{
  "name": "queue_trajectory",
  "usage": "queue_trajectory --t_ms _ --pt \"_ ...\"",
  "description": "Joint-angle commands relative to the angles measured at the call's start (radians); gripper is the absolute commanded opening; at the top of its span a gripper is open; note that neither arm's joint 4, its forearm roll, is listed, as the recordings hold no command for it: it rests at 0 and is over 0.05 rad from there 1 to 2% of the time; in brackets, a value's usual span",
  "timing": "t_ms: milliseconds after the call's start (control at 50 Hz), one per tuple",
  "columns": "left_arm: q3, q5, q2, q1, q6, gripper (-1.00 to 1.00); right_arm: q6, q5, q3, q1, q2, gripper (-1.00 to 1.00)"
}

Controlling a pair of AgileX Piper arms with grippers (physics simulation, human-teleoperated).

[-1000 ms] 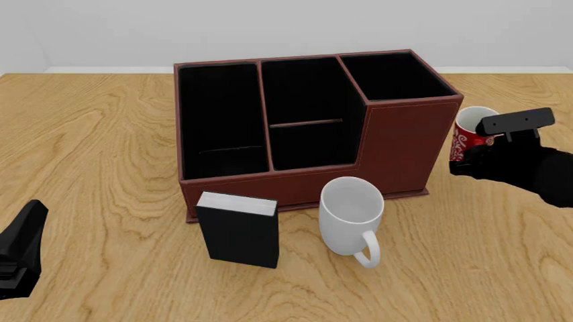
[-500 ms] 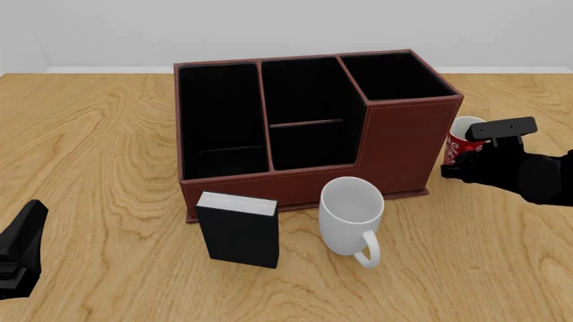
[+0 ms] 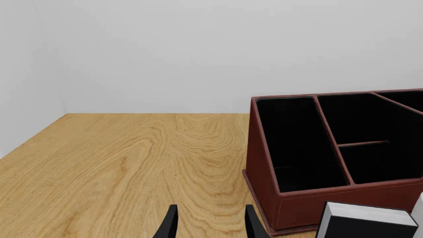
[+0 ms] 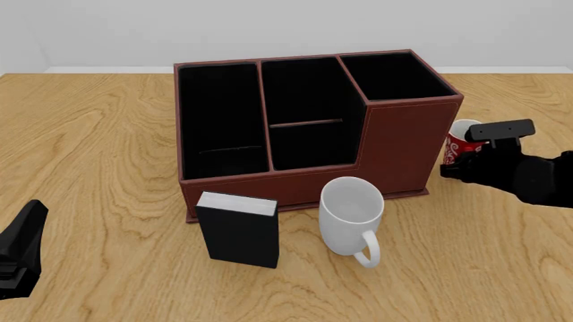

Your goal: Pick up the red mug and place it to the right of the caddy.

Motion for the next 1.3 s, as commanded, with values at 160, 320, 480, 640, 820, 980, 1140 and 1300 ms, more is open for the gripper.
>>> queue_trajectory --t_ms 160,320,480,640,820,980,1140,1300 --pt "0.0 0.0 0.0 0.0 0.0 1.0 0.025 -0.013 0.009 -0.005 0.049 -1.0" --pt "0.0 0.0 0.0 0.0 0.0 1.0 0.03 0.008 -0.002 -0.022 0.049 -1.0" --pt "0.0 0.0 0.0 0.0 0.0 1.0 0.059 0.026 -0.013 -0.031 0.048 1.0" --pt "0.0 0.0 0.0 0.0 0.0 1.0 0.07 0.027 -0.006 -0.028 0.039 1.0" --pt "0.0 0.0 0.0 0.0 0.0 1.0 0.076 0.026 0.012 -0.029 0.02 1.0" --pt "0.0 0.0 0.0 0.0 0.0 1.0 0.103 0.025 0.049 -0.031 -0.024 1.0" --pt "0.0 0.0 0.0 0.0 0.0 1.0 0.152 0.069 0.136 -0.052 -0.212 1.0" --pt "0.0 0.0 0.0 0.0 0.0 1.0 0.193 0.192 0.247 -0.027 -0.494 1.0"
